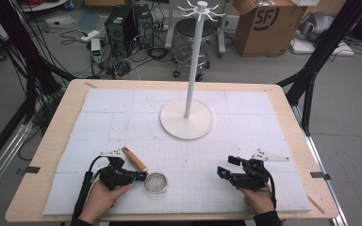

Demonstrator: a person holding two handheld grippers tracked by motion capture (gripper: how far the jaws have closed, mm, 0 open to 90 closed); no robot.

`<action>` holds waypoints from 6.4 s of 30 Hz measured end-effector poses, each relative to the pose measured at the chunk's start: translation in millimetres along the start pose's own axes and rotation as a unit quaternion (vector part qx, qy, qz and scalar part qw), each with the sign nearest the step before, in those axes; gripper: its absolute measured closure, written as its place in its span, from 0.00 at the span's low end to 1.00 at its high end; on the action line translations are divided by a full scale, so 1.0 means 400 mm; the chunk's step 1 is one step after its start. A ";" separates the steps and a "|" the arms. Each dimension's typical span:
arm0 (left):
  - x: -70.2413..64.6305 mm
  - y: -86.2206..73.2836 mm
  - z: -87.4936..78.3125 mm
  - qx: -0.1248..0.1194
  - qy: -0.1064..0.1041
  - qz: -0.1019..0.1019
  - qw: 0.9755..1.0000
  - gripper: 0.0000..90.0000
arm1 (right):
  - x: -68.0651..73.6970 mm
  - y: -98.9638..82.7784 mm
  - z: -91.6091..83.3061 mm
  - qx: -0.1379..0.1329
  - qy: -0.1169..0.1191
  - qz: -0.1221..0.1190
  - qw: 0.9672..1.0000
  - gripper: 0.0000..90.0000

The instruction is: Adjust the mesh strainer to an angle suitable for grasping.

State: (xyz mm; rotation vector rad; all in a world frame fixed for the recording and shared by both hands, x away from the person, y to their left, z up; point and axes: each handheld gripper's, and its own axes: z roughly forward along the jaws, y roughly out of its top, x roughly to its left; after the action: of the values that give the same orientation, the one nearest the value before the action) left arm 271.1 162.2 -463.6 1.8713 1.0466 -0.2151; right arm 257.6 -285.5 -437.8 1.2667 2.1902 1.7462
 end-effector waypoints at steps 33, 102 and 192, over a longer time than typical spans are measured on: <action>-0.013 0.034 0.063 0.033 -0.021 -0.001 0.999 1.00 | -0.001 0.001 0.002 -0.002 0.003 0.003 1.000 0.18; -0.079 0.097 0.201 0.062 -0.043 0.039 0.996 1.00 | -0.008 -0.009 -0.052 -0.025 -0.015 0.012 0.999 0.18; -0.177 0.139 0.346 0.098 -0.084 0.090 0.987 0.99 | -0.015 -0.041 -0.114 -0.034 -0.049 0.028 0.998 0.18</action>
State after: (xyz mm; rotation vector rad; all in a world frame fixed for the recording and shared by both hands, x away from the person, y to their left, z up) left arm 306.0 0.7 -463.5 2.0718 0.7578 -0.3739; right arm 228.9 -325.0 -437.8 1.3788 2.0433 1.7243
